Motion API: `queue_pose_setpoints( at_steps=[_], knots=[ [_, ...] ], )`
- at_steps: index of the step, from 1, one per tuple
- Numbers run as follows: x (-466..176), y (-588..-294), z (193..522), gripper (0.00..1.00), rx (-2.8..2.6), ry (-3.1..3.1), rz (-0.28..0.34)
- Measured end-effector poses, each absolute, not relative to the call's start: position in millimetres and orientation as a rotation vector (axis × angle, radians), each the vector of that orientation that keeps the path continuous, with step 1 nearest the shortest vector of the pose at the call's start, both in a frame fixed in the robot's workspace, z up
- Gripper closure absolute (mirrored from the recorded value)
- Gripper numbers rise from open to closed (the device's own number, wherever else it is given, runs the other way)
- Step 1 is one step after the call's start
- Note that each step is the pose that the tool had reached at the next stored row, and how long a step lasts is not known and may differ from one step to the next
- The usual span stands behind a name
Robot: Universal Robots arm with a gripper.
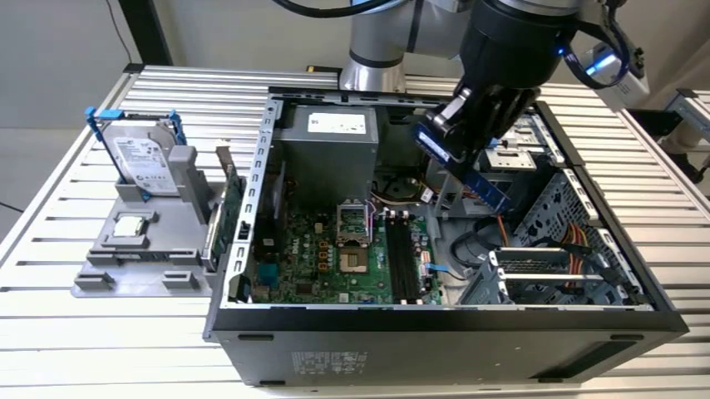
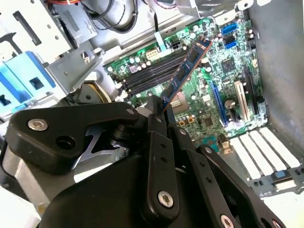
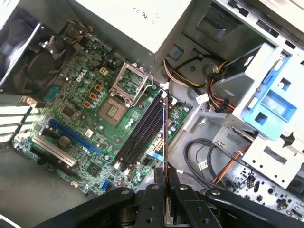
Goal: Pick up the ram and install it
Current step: 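Insert the ram into the slot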
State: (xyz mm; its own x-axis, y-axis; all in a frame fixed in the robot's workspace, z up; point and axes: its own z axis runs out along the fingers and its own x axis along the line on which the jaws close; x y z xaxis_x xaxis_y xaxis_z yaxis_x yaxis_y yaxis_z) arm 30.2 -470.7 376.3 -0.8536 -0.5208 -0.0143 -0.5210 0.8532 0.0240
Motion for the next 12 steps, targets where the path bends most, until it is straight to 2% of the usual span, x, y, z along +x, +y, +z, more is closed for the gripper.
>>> queue_pose_setpoints(
  at_steps=[12],
  knots=[
    [30.3,-470.7,376.4,1.0,-0.615,3.071,0.041]
  ],
)
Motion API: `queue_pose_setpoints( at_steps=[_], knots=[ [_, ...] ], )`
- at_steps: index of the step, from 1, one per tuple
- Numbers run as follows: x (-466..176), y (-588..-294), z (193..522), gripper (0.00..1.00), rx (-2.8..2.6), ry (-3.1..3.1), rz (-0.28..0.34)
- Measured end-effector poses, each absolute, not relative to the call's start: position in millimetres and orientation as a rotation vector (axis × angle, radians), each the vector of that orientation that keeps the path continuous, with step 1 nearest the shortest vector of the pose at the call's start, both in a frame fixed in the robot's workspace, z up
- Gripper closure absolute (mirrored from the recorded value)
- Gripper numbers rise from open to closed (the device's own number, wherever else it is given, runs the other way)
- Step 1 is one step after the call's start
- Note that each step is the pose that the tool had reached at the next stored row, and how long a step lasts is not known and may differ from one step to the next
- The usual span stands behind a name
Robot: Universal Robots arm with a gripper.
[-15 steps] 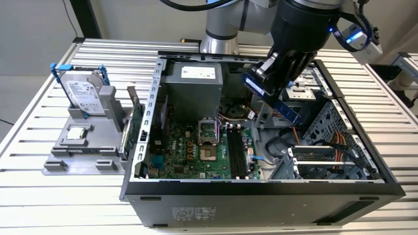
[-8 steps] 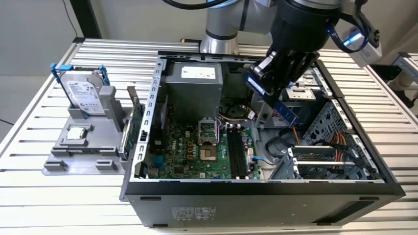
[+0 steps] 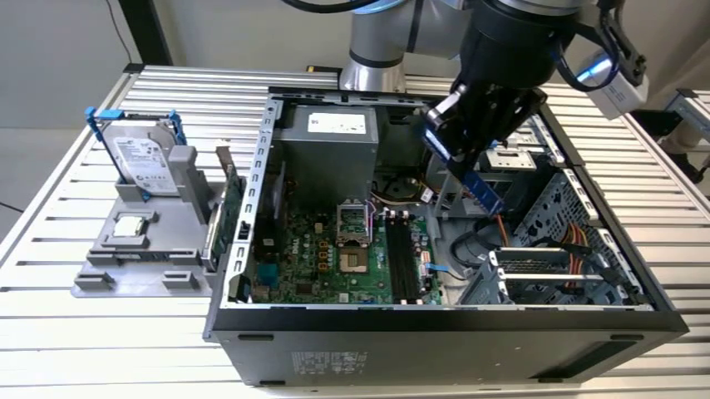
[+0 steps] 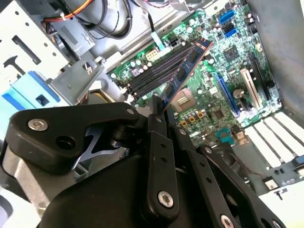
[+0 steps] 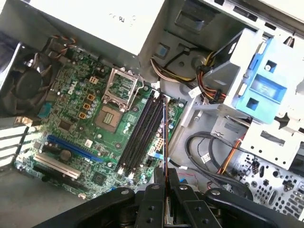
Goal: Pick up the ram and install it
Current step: 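Insert the ram into the slot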
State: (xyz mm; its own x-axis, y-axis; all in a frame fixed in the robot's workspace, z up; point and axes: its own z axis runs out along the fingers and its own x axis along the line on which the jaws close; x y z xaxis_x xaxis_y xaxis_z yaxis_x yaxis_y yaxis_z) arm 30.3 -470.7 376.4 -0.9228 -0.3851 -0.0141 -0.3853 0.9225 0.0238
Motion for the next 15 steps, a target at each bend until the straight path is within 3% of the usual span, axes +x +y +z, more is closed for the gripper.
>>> queue_pose_setpoints(
  at_steps=[15],
  knots=[
    [30.2,-470.7,376.3,1.0,-0.33,3.112,0.04]
  ],
)
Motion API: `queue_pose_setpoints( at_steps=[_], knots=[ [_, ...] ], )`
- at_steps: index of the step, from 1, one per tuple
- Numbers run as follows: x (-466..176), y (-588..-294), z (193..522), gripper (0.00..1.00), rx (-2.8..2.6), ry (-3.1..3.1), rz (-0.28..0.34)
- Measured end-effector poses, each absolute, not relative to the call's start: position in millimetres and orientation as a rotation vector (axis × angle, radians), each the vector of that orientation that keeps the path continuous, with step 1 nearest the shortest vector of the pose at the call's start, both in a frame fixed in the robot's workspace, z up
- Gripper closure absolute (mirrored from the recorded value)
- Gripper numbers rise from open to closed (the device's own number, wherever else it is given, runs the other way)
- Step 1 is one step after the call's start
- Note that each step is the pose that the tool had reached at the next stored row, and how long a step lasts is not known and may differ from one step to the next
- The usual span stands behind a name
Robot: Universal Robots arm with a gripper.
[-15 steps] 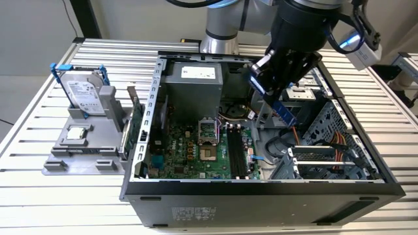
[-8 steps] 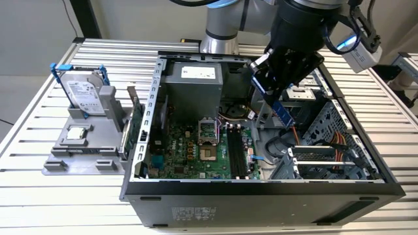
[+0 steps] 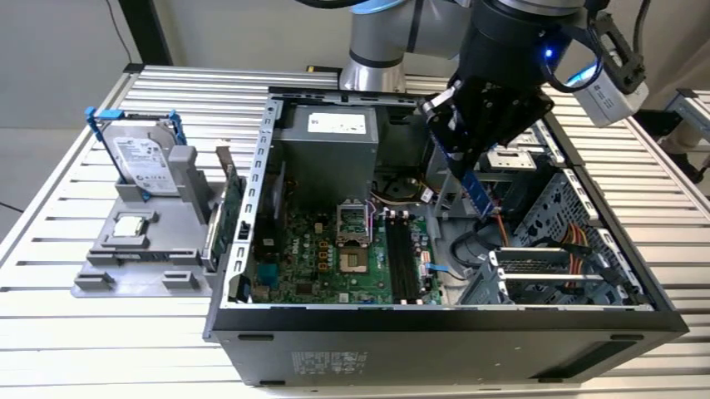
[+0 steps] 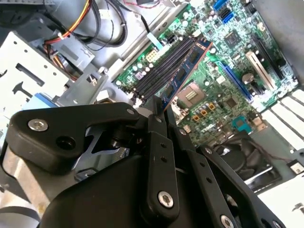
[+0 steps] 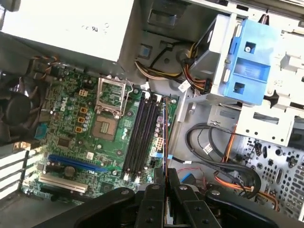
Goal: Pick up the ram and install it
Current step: 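Insert the ram into the slot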
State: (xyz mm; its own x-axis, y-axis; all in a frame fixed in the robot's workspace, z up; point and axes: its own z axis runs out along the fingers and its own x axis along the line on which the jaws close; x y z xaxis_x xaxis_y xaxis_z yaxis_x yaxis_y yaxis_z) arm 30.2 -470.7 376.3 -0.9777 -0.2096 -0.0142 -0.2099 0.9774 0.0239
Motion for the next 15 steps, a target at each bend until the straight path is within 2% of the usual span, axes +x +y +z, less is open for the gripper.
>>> queue_pose_setpoints(
  at_steps=[15],
  knots=[
    [30.2,-470.7,376.3,1.0,-0.044,3.127,0.038]
  ],
)
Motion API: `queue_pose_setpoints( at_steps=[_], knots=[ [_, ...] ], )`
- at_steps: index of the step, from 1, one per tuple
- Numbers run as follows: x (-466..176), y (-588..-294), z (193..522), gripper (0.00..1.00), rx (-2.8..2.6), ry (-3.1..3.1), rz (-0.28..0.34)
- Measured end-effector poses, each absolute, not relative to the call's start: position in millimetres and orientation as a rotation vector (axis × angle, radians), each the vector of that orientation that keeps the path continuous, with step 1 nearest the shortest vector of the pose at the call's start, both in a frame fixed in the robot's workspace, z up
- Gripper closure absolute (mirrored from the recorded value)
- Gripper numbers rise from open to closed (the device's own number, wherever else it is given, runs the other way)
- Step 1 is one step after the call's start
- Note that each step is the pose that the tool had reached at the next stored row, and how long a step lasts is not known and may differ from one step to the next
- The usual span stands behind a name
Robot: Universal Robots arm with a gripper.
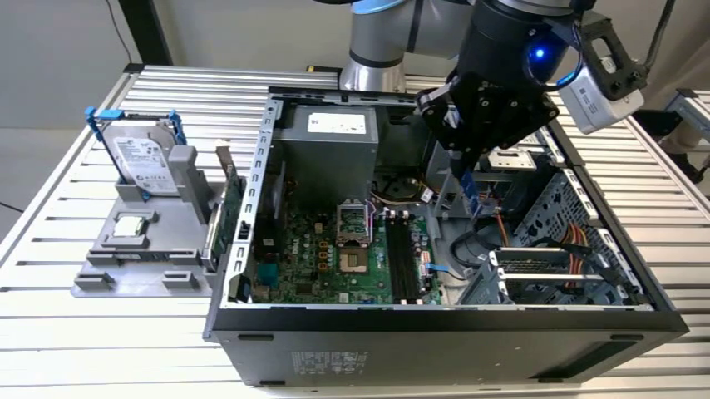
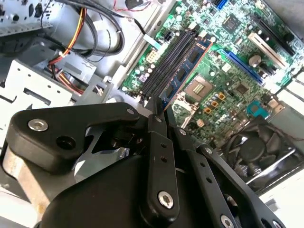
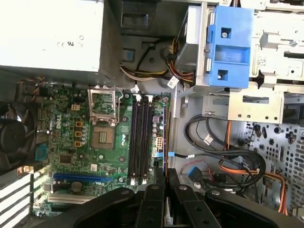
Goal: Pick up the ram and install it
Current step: 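Insert the ram into the slot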
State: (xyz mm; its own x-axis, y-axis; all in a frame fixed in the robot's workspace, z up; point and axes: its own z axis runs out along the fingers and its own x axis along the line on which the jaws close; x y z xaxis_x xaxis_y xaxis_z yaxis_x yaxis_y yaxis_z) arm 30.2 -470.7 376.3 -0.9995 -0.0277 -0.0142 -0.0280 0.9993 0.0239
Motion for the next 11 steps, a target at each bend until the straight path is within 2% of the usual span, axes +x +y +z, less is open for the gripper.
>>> queue_pose_setpoints(
  at_steps=[11],
  knots=[
    [30.3,-470.5,375.7,1.0,-0.005,3.127,0.038]
  ],
)
